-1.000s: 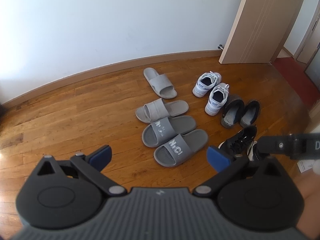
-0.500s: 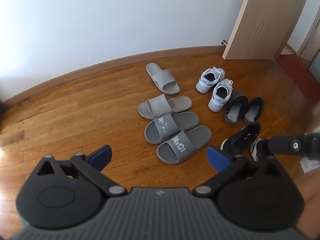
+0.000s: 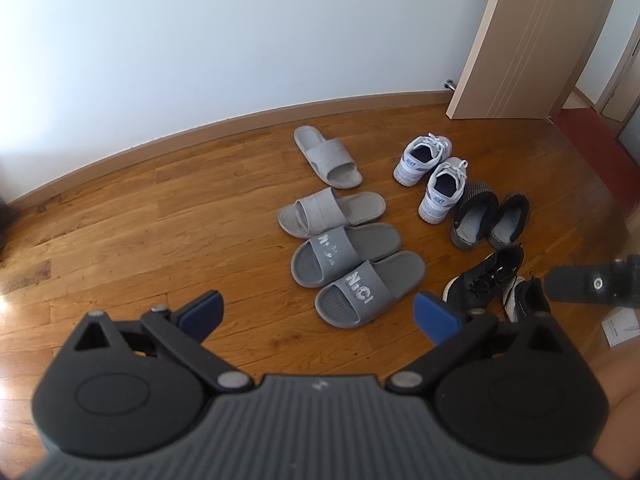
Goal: Organize scattered shoes
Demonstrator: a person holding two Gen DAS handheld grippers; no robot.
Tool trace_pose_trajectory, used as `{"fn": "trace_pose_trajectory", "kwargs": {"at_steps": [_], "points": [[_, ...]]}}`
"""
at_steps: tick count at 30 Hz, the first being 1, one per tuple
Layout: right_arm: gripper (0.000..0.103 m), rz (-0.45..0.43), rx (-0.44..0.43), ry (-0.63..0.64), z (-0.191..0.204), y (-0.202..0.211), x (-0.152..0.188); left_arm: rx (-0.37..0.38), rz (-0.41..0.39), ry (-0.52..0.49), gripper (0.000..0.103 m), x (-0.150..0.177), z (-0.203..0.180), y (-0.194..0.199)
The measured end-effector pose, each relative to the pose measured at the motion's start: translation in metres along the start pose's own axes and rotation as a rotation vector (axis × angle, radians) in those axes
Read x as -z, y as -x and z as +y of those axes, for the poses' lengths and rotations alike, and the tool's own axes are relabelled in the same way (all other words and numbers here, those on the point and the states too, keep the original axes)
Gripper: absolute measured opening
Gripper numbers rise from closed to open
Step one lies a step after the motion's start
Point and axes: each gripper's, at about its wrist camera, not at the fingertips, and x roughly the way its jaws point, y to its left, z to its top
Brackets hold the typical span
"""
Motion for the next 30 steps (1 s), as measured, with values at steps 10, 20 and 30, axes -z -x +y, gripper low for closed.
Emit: {"fn": "trace_pose_trajectory", "kwargs": {"at_steps": [10,20,30], "points": [[0.103,0.015,-0.007,-0.036,-0.004,-0.003,0.0,0.157,0.064,0.258,0.103,-0.001,0.038,-0.016],[0.103,0.004,-0.015,-0.093,-0.016,0.002,-0.002,0.224,0.197,0.429,0.103,-0.003,0.048,-0.04],[0.103,0.003,-0.031,-0.122,-0.024,0.003,0.0,0.389,0.093,0.491,0.103,0.005,0.048,-0.034]]}}
